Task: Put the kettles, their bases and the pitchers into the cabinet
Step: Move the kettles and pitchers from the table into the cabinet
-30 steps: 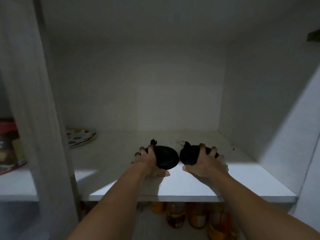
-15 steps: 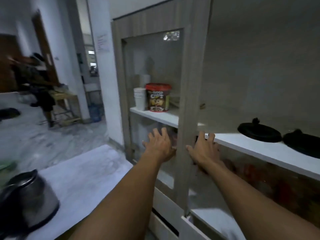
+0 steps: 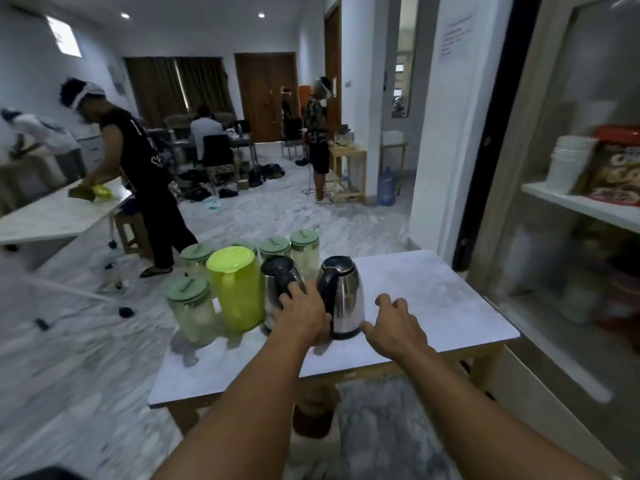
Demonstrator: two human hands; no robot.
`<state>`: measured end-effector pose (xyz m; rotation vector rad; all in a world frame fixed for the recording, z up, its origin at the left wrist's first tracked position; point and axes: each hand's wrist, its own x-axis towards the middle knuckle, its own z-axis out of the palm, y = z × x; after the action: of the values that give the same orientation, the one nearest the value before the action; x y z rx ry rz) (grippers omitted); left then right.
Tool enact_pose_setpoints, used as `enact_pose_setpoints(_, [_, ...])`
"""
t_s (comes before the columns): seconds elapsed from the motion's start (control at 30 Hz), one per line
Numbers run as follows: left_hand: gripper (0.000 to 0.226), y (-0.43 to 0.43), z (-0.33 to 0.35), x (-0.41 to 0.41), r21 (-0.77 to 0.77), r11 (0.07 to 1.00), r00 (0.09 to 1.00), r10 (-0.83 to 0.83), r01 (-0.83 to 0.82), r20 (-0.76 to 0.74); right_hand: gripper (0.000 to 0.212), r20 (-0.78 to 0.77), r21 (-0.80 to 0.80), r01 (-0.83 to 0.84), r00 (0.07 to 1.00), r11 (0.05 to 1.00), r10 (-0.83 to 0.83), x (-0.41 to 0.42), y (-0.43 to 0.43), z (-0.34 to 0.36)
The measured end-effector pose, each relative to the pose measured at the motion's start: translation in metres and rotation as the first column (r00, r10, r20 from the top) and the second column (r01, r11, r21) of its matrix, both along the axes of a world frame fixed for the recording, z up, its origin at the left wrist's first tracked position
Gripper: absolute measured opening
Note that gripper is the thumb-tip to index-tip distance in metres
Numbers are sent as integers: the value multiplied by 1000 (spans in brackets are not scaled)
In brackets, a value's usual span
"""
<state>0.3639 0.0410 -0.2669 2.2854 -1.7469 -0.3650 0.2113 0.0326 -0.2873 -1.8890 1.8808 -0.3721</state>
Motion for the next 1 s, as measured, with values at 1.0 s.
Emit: enact_pose_setpoints(1.0, [39,-151,-17,79,-20,988,728,97,-151,-678,45,488,266,684,513,680,-706,84,-126,-14])
